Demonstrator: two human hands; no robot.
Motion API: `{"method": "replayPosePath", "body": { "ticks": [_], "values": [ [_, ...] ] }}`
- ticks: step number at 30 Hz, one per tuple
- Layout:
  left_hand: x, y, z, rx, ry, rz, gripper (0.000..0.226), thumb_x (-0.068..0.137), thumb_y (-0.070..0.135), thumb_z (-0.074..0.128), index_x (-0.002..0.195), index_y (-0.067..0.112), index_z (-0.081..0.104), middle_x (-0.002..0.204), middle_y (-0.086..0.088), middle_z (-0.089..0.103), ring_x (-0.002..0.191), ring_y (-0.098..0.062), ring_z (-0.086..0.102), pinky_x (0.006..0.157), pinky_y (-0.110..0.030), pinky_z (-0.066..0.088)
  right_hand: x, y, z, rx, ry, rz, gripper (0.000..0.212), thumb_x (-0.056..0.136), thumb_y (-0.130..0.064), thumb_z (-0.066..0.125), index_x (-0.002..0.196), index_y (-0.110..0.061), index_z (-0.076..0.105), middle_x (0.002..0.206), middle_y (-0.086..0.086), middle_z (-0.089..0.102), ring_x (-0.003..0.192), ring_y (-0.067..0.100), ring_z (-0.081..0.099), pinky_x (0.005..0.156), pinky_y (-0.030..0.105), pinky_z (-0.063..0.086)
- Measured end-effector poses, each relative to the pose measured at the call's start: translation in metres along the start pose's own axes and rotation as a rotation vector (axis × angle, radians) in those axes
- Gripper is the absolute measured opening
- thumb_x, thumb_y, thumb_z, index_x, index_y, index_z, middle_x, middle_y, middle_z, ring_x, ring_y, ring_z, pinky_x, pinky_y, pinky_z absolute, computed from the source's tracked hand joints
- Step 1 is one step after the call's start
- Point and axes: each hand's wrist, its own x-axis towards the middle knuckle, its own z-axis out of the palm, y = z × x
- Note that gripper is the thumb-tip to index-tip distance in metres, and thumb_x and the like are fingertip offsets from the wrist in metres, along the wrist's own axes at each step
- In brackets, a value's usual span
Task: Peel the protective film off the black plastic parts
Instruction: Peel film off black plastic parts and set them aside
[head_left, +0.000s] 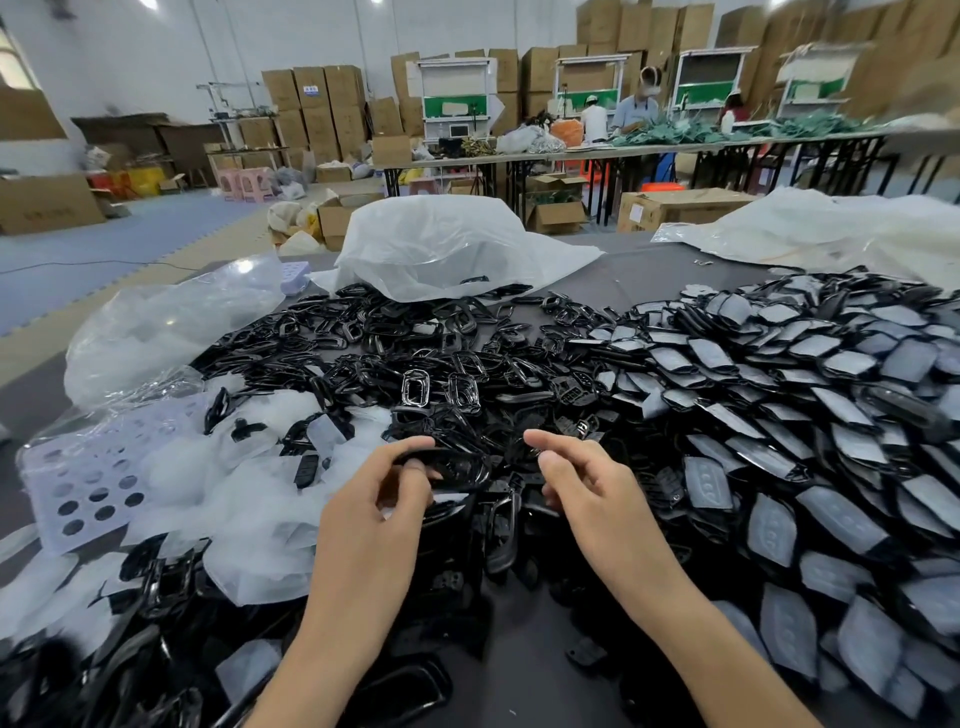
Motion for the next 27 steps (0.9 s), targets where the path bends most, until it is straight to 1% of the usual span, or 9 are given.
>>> {"method": "replayPosePath", "body": {
  "ticks": [2,4,6,8,10,13,18,22,27],
  "values": [
    [0.001,0.002,-0.001,-0.057,0.01,-0.024,0.031,0.098,0.022,0.055,0.099,0.049,0.069,0.084,0.01,0.074,0.074,-0.017,0.066,0.063,-0.02,0.049,0.0,0.0,0.0,-0.053,0.009,-0.02,0.033,0.103,-0.02,0.054,0.108,-0.048,0.071,0.089,-0.011,0.064,0.07,0.006,0.056,0.063,0.015,0.049],
    [0.001,0.003,-0.001,-0.095,0.017,-0.041,0.03,0.098,0.022,0.056,0.098,0.048,0.071,0.078,0.006,0.074,0.073,-0.015,0.066,0.061,-0.013,0.047,-0.003,-0.002,0.0,-0.164,0.003,-0.057,0.033,0.103,-0.022,0.054,0.115,-0.049,0.068,0.102,-0.017,0.061,0.071,-0.004,0.054,0.062,0.006,0.043],
    [-0.001,0.007,-0.001,-0.125,0.025,-0.054,0.029,0.097,0.022,0.057,0.096,0.047,0.072,0.074,0.005,0.073,0.072,-0.012,0.066,0.058,-0.007,0.045,-0.006,-0.007,0.002,-0.323,0.029,-0.127,0.025,0.101,-0.04,0.054,0.121,-0.05,0.064,0.128,-0.024,0.051,0.105,-0.016,0.048,0.079,-0.006,0.032],
    [-0.002,0.01,-0.001,-0.145,0.015,-0.059,0.03,0.097,0.021,0.058,0.095,0.047,0.072,0.074,0.006,0.073,0.07,-0.006,0.066,0.059,-0.005,0.044,-0.01,-0.012,0.006,-0.252,0.02,-0.171,0.03,0.094,-0.056,0.054,0.12,-0.047,0.066,0.126,-0.027,0.058,0.118,-0.012,0.05,0.086,-0.005,0.032],
    [-0.004,0.013,0.002,-0.157,-0.008,-0.052,0.031,0.097,0.018,0.058,0.095,0.046,0.073,0.075,0.006,0.073,0.069,-0.003,0.067,0.062,-0.006,0.045,-0.013,-0.018,0.012,0.013,-0.083,-0.1,0.029,0.089,-0.053,0.062,0.114,-0.039,0.071,0.101,-0.02,0.073,0.098,-0.002,0.067,0.079,0.006,0.046],
    [-0.008,0.016,0.007,-0.179,-0.041,-0.034,0.031,0.098,0.014,0.054,0.094,0.039,0.073,0.082,0.006,0.076,0.074,-0.004,0.07,0.066,-0.008,0.048,-0.012,-0.017,0.021,0.232,-0.13,0.027,0.017,0.093,-0.019,0.07,0.108,-0.026,0.075,0.077,-0.005,0.073,0.072,0.007,0.07,0.065,0.016,0.053],
    [-0.011,0.014,0.009,-0.323,-0.045,-0.14,0.034,0.09,0.039,0.038,0.089,0.031,0.071,0.093,0.003,0.074,0.081,-0.015,0.07,0.079,-0.038,0.053,-0.008,-0.012,0.017,0.322,-0.008,0.113,0.015,0.094,-0.006,0.066,0.101,-0.018,0.073,0.073,0.003,0.068,0.065,0.01,0.067,0.061,0.018,0.054],
    [-0.01,0.016,0.013,-0.258,-0.074,-0.136,0.037,0.102,0.025,0.043,0.08,0.028,0.072,0.079,0.004,0.071,0.073,-0.013,0.067,0.066,-0.022,0.054,-0.006,-0.012,0.016,0.379,0.036,0.132,0.015,0.095,-0.004,0.065,0.1,-0.016,0.072,0.072,-0.001,0.067,0.067,0.014,0.072,0.063,0.02,0.057],
    [-0.01,0.014,0.011,-0.174,-0.134,-0.138,0.028,0.096,0.024,0.056,0.076,0.016,0.074,0.065,0.002,0.067,0.063,-0.011,0.064,0.062,-0.014,0.049,-0.007,-0.017,0.017,0.456,0.007,0.126,0.014,0.094,-0.005,0.067,0.101,-0.015,0.073,0.075,-0.002,0.068,0.076,0.017,0.076,0.067,0.021,0.059]
  ]
}}
